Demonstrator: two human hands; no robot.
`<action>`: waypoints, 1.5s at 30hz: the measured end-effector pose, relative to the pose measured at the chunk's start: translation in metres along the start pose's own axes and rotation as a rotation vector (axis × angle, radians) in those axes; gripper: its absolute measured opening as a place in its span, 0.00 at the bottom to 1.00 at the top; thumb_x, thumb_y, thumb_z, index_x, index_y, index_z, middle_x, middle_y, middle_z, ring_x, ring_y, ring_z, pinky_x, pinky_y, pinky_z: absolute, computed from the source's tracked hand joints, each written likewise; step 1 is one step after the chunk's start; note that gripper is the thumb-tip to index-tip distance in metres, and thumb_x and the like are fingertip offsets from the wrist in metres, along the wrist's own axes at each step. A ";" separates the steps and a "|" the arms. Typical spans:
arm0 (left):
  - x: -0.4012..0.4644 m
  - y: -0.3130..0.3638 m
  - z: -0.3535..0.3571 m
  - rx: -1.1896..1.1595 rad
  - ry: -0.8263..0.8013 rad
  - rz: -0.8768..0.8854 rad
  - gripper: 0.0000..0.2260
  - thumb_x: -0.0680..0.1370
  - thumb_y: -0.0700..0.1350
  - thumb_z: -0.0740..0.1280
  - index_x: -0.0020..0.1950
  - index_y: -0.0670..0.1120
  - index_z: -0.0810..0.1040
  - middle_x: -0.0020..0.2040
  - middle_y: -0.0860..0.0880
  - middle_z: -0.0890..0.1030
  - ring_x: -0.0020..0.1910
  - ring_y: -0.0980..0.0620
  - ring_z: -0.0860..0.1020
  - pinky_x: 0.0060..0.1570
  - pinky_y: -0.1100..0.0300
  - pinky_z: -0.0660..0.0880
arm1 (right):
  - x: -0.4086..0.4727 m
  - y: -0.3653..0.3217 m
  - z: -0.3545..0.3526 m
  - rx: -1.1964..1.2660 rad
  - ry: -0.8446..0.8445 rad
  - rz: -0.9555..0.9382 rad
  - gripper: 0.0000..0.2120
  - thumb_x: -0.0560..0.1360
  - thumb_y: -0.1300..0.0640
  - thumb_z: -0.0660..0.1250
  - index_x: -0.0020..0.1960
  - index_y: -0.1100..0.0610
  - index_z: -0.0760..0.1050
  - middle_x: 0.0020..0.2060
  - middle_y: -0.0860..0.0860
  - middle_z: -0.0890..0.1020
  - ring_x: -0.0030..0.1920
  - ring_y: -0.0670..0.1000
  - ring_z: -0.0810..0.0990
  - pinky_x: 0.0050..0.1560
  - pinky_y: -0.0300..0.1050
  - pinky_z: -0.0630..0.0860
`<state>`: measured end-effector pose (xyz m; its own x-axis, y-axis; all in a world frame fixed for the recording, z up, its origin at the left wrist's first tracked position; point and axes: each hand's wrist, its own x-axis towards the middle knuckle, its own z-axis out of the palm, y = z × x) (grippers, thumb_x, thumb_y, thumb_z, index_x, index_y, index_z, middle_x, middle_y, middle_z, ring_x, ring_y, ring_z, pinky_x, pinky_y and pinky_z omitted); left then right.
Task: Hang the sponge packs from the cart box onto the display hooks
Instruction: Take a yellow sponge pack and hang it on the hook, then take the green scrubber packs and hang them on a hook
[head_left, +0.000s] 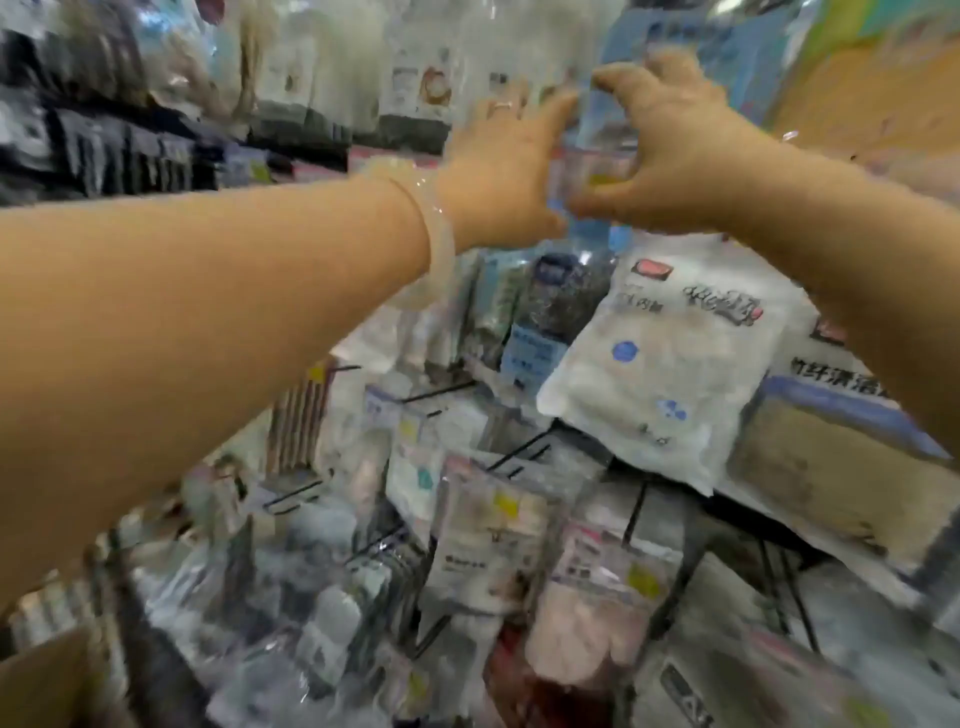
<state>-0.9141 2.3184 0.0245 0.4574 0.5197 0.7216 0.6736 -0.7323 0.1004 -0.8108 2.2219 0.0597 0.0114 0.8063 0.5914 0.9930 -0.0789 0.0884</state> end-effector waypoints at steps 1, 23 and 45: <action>-0.019 -0.021 0.002 0.039 -0.027 -0.037 0.41 0.71 0.56 0.69 0.76 0.51 0.49 0.73 0.38 0.59 0.70 0.37 0.59 0.67 0.44 0.62 | 0.000 -0.018 0.019 0.026 -0.035 -0.039 0.40 0.71 0.46 0.69 0.75 0.54 0.52 0.75 0.60 0.51 0.75 0.61 0.52 0.74 0.54 0.55; -0.582 -0.242 0.059 -0.024 -0.834 -1.332 0.37 0.72 0.53 0.68 0.75 0.49 0.53 0.74 0.40 0.58 0.71 0.39 0.59 0.65 0.51 0.62 | -0.265 -0.374 0.396 0.630 -1.481 -0.221 0.29 0.74 0.54 0.68 0.70 0.59 0.61 0.66 0.58 0.71 0.60 0.55 0.73 0.54 0.39 0.70; -0.679 -0.256 0.148 -0.327 -0.567 -1.885 0.40 0.68 0.48 0.74 0.73 0.48 0.54 0.65 0.39 0.64 0.64 0.41 0.68 0.62 0.50 0.69 | -0.358 -0.410 0.519 1.111 -1.347 0.684 0.35 0.65 0.69 0.74 0.67 0.60 0.63 0.56 0.57 0.79 0.54 0.55 0.79 0.57 0.54 0.77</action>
<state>-1.3108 2.2185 -0.5925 -0.4295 0.5977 -0.6770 0.3566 0.8010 0.4809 -1.1604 2.2699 -0.6041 -0.0877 0.7085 -0.7003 0.3847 -0.6243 -0.6798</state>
